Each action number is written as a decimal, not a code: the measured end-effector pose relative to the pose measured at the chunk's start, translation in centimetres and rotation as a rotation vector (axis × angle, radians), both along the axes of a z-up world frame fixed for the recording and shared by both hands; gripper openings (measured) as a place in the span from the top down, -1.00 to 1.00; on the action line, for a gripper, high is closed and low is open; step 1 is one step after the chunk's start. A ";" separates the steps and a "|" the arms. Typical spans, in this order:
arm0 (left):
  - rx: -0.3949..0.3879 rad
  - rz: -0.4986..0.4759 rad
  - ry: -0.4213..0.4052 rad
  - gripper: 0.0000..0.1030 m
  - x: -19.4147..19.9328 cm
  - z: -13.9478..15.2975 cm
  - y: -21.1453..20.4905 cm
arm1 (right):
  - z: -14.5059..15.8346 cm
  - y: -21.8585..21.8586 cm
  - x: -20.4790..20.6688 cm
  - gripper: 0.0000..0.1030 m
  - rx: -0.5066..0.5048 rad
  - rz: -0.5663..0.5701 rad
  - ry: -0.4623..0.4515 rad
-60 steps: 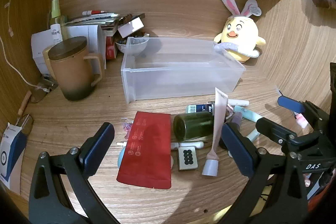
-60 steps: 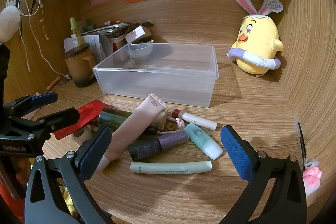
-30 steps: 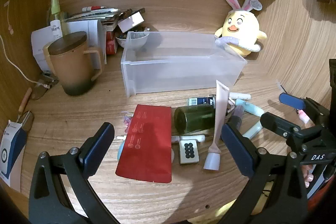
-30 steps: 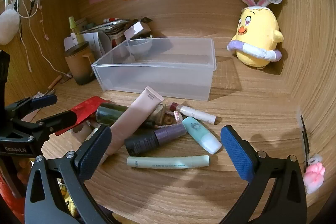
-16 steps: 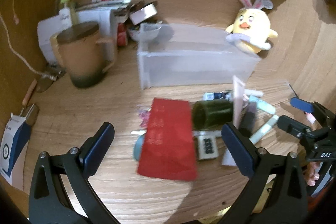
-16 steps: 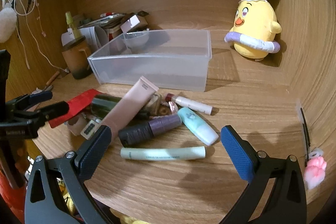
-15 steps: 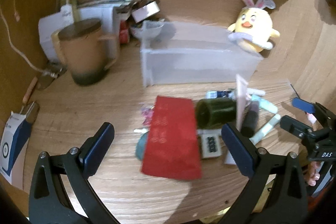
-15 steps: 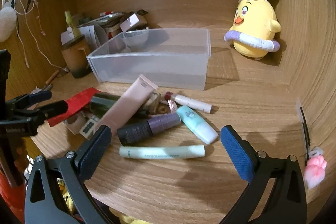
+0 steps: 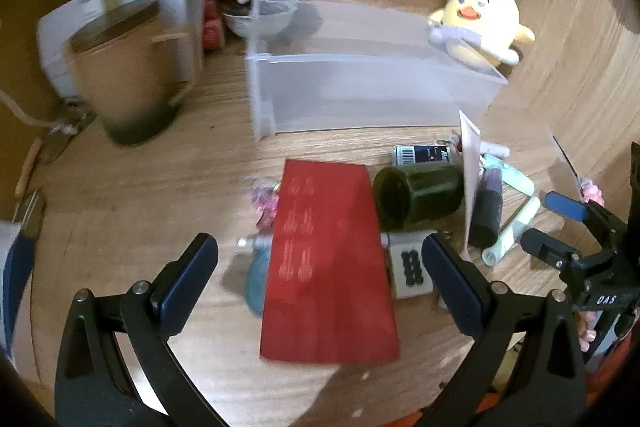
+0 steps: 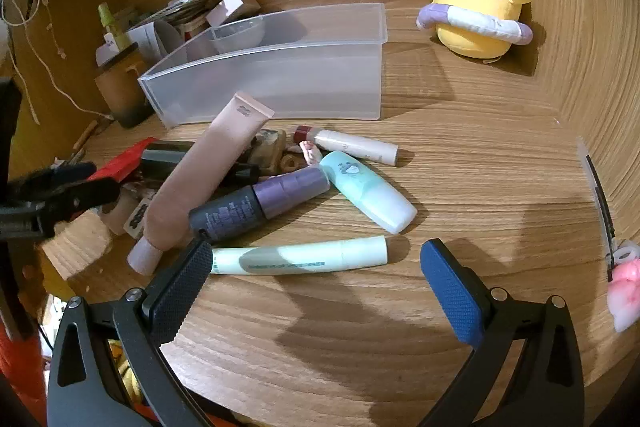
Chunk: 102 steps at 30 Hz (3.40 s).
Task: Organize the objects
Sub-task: 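Move left tool toward the red pouch while right tool approaches the mint-green bottle, then close left tool on the red pouch while right tool grasps the mint-green bottle, then carry both items over the clear bin and open both tools to drop them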
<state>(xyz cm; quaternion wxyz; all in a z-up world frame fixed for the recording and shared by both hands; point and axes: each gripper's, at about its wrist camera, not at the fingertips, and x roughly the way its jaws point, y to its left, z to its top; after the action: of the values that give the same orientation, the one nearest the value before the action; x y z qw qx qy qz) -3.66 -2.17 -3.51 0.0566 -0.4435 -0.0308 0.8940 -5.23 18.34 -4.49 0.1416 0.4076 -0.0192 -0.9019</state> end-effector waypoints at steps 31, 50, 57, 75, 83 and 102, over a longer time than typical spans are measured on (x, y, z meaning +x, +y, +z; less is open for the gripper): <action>-0.090 -0.142 -0.249 -1.00 -9.9 -1.5 0.3 | -0.1 1.9 -5.4 0.08 0.128 0.075 -0.044; -0.119 -0.140 -0.243 -0.09 -10.8 -2.6 1.9 | 0.1 2.6 -5.2 0.56 0.140 0.056 -0.001; -0.107 -0.082 -0.147 -0.09 -8.5 -0.5 0.6 | 1.7 3.5 -4.6 0.56 0.091 0.028 0.045; -0.034 -0.004 0.126 -0.09 -6.7 8.2 -1.9 | 7.6 1.6 -5.8 0.56 -0.021 0.053 0.211; -0.034 -0.003 0.171 -0.09 -8.3 9.2 -1.2 | 9.5 -1.2 -8.0 0.56 -0.046 0.095 0.260; 0.037 0.012 0.162 -0.09 -16.7 9.3 -0.4 | 7.8 -4.3 -15.3 0.56 0.047 0.116 0.181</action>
<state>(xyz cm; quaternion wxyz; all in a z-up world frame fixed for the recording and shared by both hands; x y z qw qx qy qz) -20.33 -2.54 5.80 0.0614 -0.3685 -0.0452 0.9265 -20.51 14.03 3.34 0.1849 0.3282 0.0382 -0.9255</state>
